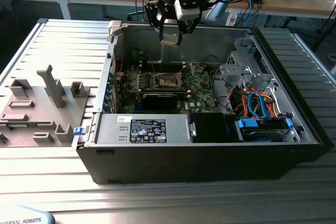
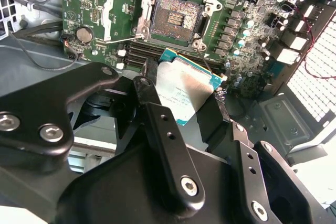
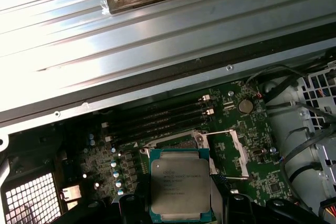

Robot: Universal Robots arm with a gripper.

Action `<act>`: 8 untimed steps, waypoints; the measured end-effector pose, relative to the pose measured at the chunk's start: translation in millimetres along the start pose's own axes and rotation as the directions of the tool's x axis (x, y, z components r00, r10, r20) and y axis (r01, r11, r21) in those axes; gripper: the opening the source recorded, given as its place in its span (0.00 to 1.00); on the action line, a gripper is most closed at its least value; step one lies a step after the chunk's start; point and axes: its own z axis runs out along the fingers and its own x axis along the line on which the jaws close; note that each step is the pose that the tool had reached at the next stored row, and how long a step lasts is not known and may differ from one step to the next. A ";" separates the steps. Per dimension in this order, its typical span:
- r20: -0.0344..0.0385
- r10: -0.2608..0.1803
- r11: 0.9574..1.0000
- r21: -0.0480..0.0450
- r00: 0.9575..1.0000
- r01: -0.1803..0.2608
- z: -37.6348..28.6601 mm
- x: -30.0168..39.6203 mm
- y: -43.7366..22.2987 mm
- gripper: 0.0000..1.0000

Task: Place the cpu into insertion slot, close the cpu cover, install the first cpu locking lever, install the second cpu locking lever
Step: 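Place the cpu into insertion slot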

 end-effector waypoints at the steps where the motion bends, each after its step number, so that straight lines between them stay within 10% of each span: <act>1: 0.000 0.000 1.000 0.000 1.000 0.000 0.0 0.0 0.0 0.54; 8: 0.000 0.005 1.000 0.000 1.000 -0.005 0.0 0.0 0.0 0.54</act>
